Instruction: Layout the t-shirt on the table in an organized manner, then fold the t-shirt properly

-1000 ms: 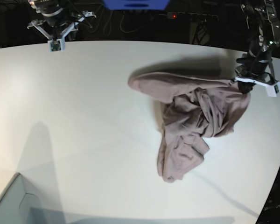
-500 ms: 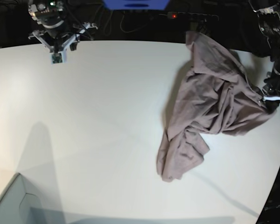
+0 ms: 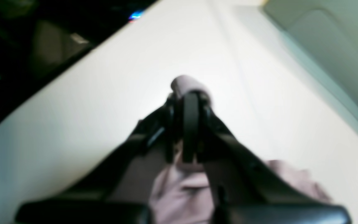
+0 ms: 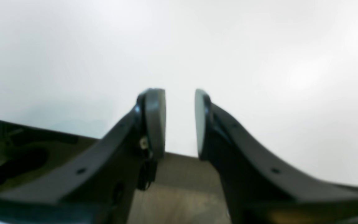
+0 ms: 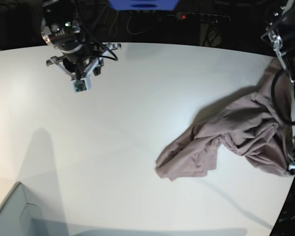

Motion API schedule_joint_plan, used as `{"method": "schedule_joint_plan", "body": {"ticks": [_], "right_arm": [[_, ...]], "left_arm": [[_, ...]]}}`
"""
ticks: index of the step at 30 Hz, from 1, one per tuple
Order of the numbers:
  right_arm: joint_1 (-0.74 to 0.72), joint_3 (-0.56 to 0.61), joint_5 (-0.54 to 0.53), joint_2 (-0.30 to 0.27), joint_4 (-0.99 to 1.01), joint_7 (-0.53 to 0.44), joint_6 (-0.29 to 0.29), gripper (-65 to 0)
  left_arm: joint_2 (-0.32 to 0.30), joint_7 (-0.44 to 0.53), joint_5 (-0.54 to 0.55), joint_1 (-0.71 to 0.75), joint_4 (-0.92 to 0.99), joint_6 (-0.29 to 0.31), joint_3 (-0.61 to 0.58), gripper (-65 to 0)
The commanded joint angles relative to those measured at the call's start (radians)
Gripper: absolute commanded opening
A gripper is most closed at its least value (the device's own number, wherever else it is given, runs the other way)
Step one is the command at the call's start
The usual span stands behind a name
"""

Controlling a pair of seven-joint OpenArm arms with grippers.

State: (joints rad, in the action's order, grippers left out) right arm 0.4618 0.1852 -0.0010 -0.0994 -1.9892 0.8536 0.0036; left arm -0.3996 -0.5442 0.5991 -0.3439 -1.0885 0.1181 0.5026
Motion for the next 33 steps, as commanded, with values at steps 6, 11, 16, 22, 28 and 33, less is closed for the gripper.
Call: {"method": "schedule_joint_plan", "body": {"ticks": [6, 11, 16, 22, 28, 33], "right_arm": [[-0.022, 0.0, -0.001, 0.002, -0.014, -0.013, 0.002, -48.3], [-0.033, 0.0, -0.001, -0.003, -0.014, -0.013, 0.002, -48.3], [-0.047, 0.0, -0.001, -0.006, -0.014, -0.013, 0.002, -48.2], [-0.093, 0.001, -0.001, -0.007, -0.011, -0.013, 0.003, -48.1], [-0.143, 0.001, -0.001, -0.007, 0.017, -0.013, 0.003, -48.1], [-0.197, 0.001, -0.001, -0.007, 0.051, -0.013, 0.003, -48.5]], "left_arm": [[0.018, 0.028, 0.017, -0.215, 0.069, 0.015, -0.16, -64.5], [0.051, 0.025, 0.012, -0.294, 0.081, 0.01, -0.255, -56.9], [0.084, 0.019, 0.02, -0.287, 0.064, 0.013, -0.279, -40.0], [0.106, 0.023, 0.022, -0.105, -0.104, 0.012, -0.207, -39.2], [0.184, 0.019, 0.022, 0.145, -0.279, 0.012, -0.088, -39.1], [0.261, 0.019, 0.022, 0.308, -0.338, 0.013, -0.037, -38.9]]}}
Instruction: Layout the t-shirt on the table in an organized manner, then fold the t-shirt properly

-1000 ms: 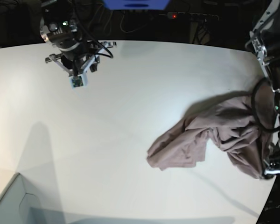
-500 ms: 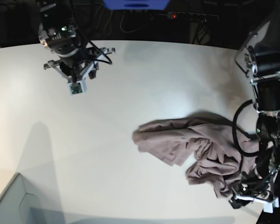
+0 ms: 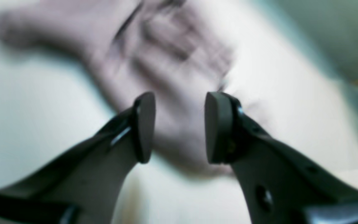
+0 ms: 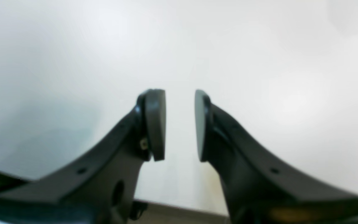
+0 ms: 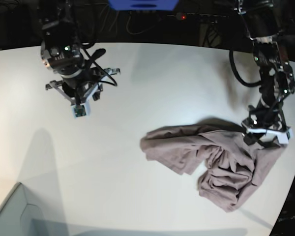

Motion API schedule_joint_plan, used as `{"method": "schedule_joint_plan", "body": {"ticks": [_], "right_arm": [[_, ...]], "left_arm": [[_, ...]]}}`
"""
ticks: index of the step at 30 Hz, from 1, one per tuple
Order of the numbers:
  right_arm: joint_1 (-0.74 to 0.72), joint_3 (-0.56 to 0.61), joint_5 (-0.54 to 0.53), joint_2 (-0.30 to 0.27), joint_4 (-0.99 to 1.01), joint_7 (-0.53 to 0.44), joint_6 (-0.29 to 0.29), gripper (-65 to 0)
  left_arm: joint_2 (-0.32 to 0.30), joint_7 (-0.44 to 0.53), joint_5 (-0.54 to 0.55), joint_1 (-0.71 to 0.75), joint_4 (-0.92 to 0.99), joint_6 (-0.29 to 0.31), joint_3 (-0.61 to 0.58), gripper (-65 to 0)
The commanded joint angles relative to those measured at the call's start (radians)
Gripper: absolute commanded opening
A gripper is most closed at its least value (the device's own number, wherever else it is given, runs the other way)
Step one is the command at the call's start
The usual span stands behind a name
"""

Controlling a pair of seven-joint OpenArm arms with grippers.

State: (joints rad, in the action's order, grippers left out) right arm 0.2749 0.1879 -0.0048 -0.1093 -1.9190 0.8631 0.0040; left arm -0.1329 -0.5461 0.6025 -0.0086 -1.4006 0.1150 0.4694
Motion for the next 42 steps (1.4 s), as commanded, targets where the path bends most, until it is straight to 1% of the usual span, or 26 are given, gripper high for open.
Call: {"method": "schedule_joint_plan", "body": {"ticks": [1, 5, 8, 10, 14, 18, 20, 24, 26, 29, 32, 35, 38, 42], "right_arm": [[-0.018, -0.001, 0.002, 0.003, -0.018, -0.023, 0.003, -48.5], [-0.032, -0.001, 0.002, 0.003, -0.021, -0.023, 0.003, -48.3], [-0.036, -0.001, 0.002, 0.001, -0.021, -0.029, 0.003, -48.2], [-0.039, -0.001, 0.002, 0.001, -0.02, -0.034, 0.003, -48.2], [-0.096, 0.002, 0.002, 0.006, 0.013, -0.034, 0.011, -48.2], [-0.197, 0.043, 0.002, 0.006, 0.108, -0.029, 0.116, -48.2], [-0.253, 0.074, 0.002, 0.009, 0.178, -0.026, 0.149, -48.2], [-0.372, 0.172, 0.001, 0.009, 0.326, -0.034, 0.152, -48.1], [-0.428, 0.21, -0.001, 0.015, 0.384, -0.035, 0.152, -48.1], [-0.498, 0.224, -0.001, 0.053, 0.462, -0.077, 0.152, -48.1], [-0.556, 0.229, -0.001, 0.069, 0.55, -0.141, 0.152, -44.0], [-0.61, 0.226, -0.001, 0.098, 0.655, -0.199, 0.152, -38.8], [-0.647, 0.229, -0.001, 0.102, 0.744, -0.255, 0.152, -33.1], [-0.679, 0.23, -0.001, 0.13, 0.89, -0.399, 0.152, -24.3]], "left_arm": [[0.008, 0.021, 0.018, 0.003, -0.041, 0.016, -0.004, -38.8], [0.068, 0.027, 0.018, 0.08, -0.05, 0.016, -0.004, -38.8], [0.089, 0.027, 0.017, 0.089, -0.03, 0.016, -0.002, -38.8], [0.089, 0.027, 0.017, 0.089, 0.002, 0.016, -0.002, -38.8], [0.082, 0.021, 0.017, 0.106, 0.027, 0.016, -0.002, -38.8], [0.059, 0.021, 0.017, 0.146, -0.007, 0.016, -0.001, -38.8], [0.054, 0.021, 0.017, 0.161, -0.016, 0.016, -0.001, -38.8], [0.051, 0.019, 0.017, 0.198, -0.032, 0.016, -0.001, -38.8], [0.032, 0.019, 0.017, 0.227, -0.052, 0.016, 0.005, -38.8], [0.031, 0.019, 0.017, 0.261, -0.084, 0.016, 0.024, -38.8], [0.029, 0.019, 0.017, 0.301, -0.113, 0.016, 0.047, -38.8], [0.023, 0.019, 0.017, 0.328, -0.116, 0.016, 0.064, -38.8], [0.023, 0.019, 0.017, 0.35, -0.116, 0.018, 0.096, -38.8], [0.023, 0.019, 0.017, 0.355, -0.116, 0.018, 0.116, -38.8]]}}
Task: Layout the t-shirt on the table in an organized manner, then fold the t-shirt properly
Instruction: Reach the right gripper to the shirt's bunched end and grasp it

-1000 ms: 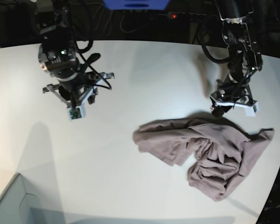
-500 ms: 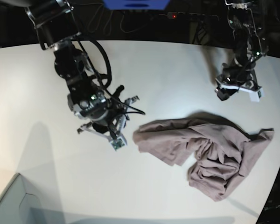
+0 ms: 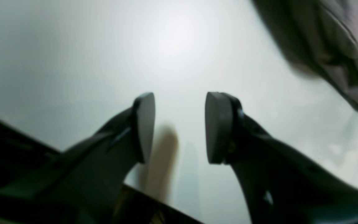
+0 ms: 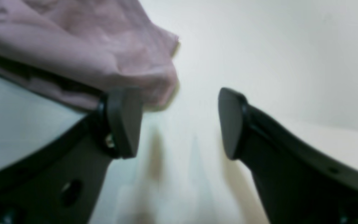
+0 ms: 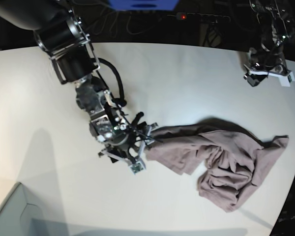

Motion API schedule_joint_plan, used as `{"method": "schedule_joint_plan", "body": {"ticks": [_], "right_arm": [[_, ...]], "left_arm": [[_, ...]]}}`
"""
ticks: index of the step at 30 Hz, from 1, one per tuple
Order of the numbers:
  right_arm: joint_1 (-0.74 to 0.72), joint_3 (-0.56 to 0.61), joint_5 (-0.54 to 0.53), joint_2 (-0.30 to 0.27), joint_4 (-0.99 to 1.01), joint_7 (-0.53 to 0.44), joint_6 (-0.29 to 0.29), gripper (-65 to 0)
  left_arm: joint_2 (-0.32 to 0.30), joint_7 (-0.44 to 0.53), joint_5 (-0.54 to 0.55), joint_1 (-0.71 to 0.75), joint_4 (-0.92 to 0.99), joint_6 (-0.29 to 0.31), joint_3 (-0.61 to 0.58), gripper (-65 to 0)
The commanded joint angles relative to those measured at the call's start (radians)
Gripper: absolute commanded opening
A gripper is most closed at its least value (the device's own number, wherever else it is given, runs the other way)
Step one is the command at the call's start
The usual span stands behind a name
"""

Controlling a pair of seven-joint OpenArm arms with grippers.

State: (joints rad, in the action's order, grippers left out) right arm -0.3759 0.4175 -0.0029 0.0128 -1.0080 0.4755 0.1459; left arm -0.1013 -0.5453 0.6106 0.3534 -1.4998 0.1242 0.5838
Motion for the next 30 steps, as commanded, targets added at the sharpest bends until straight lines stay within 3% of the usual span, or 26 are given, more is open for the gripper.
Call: {"method": "schedule_joint_plan", "body": {"ticks": [1, 10, 17, 22, 26, 27, 30], "right_arm": [[-0.031, 0.001, -0.003, 0.009, 0.007, -0.05, 0.01, -22.6], [-0.036, 0.067, 0.001, 0.036, 0.212, -0.335, 0.01, -20.4], [-0.044, 0.051, 0.001, 0.037, 0.266, -0.478, 0.01, -22.5], [-0.048, 0.057, 0.001, 0.037, 0.266, -0.507, 0.01, -41.0], [-0.058, 0.051, 0.001, 0.052, 0.266, -0.502, 0.007, -61.9], [-0.064, 0.051, 0.001, 0.052, 0.266, -0.499, 0.007, -65.0], [-0.064, 0.011, -0.003, 0.052, 0.26, -0.473, 0.005, -65.0]], "left_arm": [[-0.008, 0.018, 0.009, 0.002, -0.017, 0.009, 0.008, -38.8], [-0.008, 0.018, 0.009, 0.022, -0.014, 0.009, 0.034, -38.8], [-0.008, 0.018, 0.009, 0.037, -0.014, 0.009, 0.034, -38.8], [-0.008, 0.018, 0.007, 0.037, -0.006, 0.009, 0.034, -38.8], [-0.008, 0.018, 0.007, 0.045, -0.006, 0.009, 0.035, -38.8], [-0.008, 0.018, 0.007, 0.045, -0.006, 0.009, 0.035, -38.8], [-0.005, 0.018, 0.007, 0.045, -0.006, 0.009, 0.035, -38.8]]}}
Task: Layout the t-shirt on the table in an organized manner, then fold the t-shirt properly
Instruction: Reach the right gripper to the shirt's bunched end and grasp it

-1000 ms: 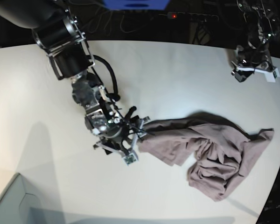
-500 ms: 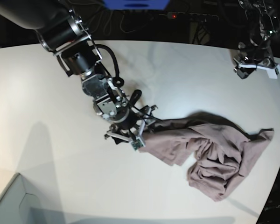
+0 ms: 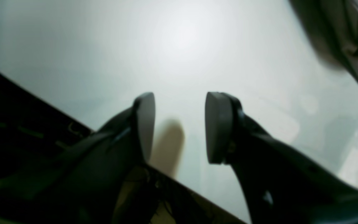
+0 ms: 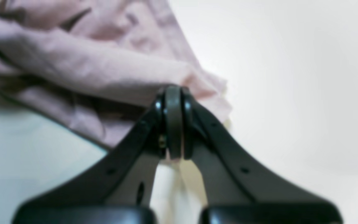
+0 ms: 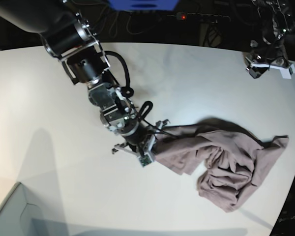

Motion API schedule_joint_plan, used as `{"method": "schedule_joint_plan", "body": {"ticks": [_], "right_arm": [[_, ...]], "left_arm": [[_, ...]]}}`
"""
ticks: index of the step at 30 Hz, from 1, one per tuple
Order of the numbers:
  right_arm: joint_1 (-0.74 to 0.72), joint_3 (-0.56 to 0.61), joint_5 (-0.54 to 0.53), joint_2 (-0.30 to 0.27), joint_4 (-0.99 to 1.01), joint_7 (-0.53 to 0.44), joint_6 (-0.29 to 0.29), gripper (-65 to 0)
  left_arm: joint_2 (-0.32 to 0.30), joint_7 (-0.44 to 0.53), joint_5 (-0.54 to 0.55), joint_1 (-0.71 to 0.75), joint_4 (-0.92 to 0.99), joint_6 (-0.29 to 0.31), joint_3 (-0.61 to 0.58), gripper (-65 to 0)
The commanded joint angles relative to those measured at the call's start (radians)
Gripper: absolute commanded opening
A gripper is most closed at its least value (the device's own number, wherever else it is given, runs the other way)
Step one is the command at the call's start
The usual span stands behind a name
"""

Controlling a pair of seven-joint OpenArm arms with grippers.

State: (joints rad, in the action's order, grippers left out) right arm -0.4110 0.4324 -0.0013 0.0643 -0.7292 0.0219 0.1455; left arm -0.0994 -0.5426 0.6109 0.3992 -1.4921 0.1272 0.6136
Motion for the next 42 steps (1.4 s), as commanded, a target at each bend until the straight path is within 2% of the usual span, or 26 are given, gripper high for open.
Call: {"method": "schedule_joint_plan", "body": {"ticks": [1, 5, 9, 14, 18, 23, 25, 27, 29, 35, 37, 39, 42], "right_arm": [[-0.029, -0.033, -0.004, 0.001, -0.019, -0.017, 0.006, -65.0], [-0.022, -0.178, -0.004, -0.002, -0.039, -0.012, 0.006, -65.0], [0.03, -0.297, -0.003, -0.033, -0.152, 0.014, 0.006, -65.0], [0.076, -0.3, -0.001, -0.042, -0.278, 0.074, 0.007, -63.6], [0.073, -0.177, 0.001, -0.039, -0.3, 0.137, 0.009, -47.4], [0.036, -0.048, 0.001, -0.036, -0.264, 0.141, 0.009, -25.5], [-0.007, -0.011, 0.001, -0.028, -0.195, 0.141, 0.009, -20.6], [-0.047, 0.001, 0.001, -0.016, -0.1, 0.14, 0.009, -19.0], [-0.087, 0.006, -0.001, -0.005, 0.006, 0.108, 0.009, -18.9], [-0.157, 0.007, -0.001, 0.013, 0.247, -0.075, 0.01, -19.4], [-0.165, 0.007, -0.001, 0.015, 0.283, -0.104, 0.013, -22.6], [-0.164, 0.007, -0.001, 0.015, 0.285, -0.11, 0.045, -31.7], [-0.161, 0.0, -0.003, 0.015, 0.283, -0.112, 0.133, -54.0]], "left_arm": [[-0.007, 0.016, 0.008, -0.001, -0.014, 0.005, 0.006, -38.8], [-0.006, 0.016, 0.008, -0.001, -0.02, 0.005, 0.002, -38.8], [-0.004, 0.016, 0.008, -0.001, -0.021, 0.005, -0.001, -38.8], [0.003, 0.016, 0.01, -0.018, -0.014, 0.005, -0.002, -38.8], [0.019, 0.016, 0.01, -0.03, -0.018, 0.005, -0.002, -38.8], [0.022, 0.016, 0.01, -0.024, -0.021, 0.005, -0.001, -38.8], [0.022, 0.016, 0.01, -0.024, -0.021, 0.005, 0.001, -38.8], [0.019, 0.016, 0.01, -0.019, -0.02, 0.005, 0.002, -38.8], [0.016, 0.016, 0.01, -0.009, -0.018, 0.005, 0.002, -38.8], [0.014, 0.016, 0.008, -0.007, -0.015, 0.005, 0.004, -38.8], [0.014, 0.016, 0.008, -0.007, -0.015, 0.005, 0.004, -38.8], [0.014, 0.016, 0.008, -0.007, -0.015, 0.005, 0.004, -38.8], [0.014, 0.016, 0.008, -0.013, -0.015, 0.005, 0.004, -38.8]]}}
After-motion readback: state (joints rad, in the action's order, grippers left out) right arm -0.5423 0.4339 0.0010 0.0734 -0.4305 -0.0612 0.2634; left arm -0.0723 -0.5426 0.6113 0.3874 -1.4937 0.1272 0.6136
